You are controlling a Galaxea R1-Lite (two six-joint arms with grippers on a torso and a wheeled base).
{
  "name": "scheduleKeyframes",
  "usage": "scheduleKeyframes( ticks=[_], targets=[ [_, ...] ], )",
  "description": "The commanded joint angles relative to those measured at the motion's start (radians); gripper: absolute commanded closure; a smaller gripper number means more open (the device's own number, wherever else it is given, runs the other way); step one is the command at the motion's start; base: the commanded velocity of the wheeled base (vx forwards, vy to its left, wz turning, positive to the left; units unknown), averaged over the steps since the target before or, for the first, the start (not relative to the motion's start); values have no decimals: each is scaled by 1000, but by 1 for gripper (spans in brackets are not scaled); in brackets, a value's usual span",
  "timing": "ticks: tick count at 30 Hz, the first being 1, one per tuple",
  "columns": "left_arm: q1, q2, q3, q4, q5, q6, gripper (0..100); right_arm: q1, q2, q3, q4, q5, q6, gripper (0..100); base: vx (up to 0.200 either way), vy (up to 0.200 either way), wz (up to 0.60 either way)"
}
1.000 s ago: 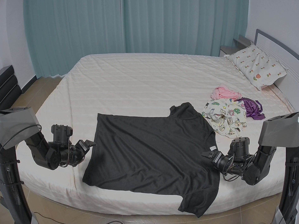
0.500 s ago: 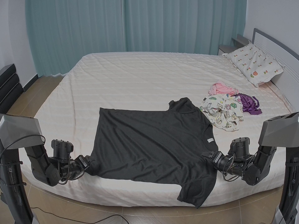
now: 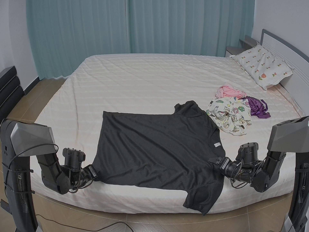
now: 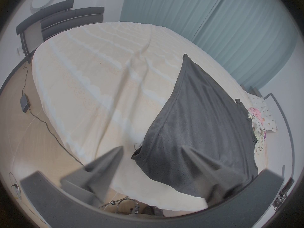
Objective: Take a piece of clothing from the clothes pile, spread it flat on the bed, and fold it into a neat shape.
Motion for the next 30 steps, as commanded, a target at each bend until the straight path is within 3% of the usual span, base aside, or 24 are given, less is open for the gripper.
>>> scheduleKeyframes(
  ticks=[1,5,6,9,17,23,24,30],
  targets=[
    [-4,27,-3,0,8,0,100,-6,-8,28,0,-1,-41,0,0,0,0],
    [4,19,18,6,10,-3,100,-16,-25,60,1,-1,-127,0,0,0,0],
    [14,-15,63,3,11,-6,100,-27,-31,71,9,-1,-184,0,0,0,0],
    [47,-79,100,13,2,-5,100,-41,-20,55,29,0,-225,0,0,0,0],
    [65,-39,112,22,-27,-3,100,-67,9,-107,217,3,-262,0,0,0,0],
    [67,-41,126,23,-33,-2,100,-61,59,-201,280,-4,-262,0,0,0,0],
    [67,-41,126,23,-33,-2,100,-61,70,-212,290,-7,-262,100,0,0,0],
    [67,-41,126,23,-33,-2,100,-72,96,-261,308,-58,-278,100,0,0,0]
  ],
)
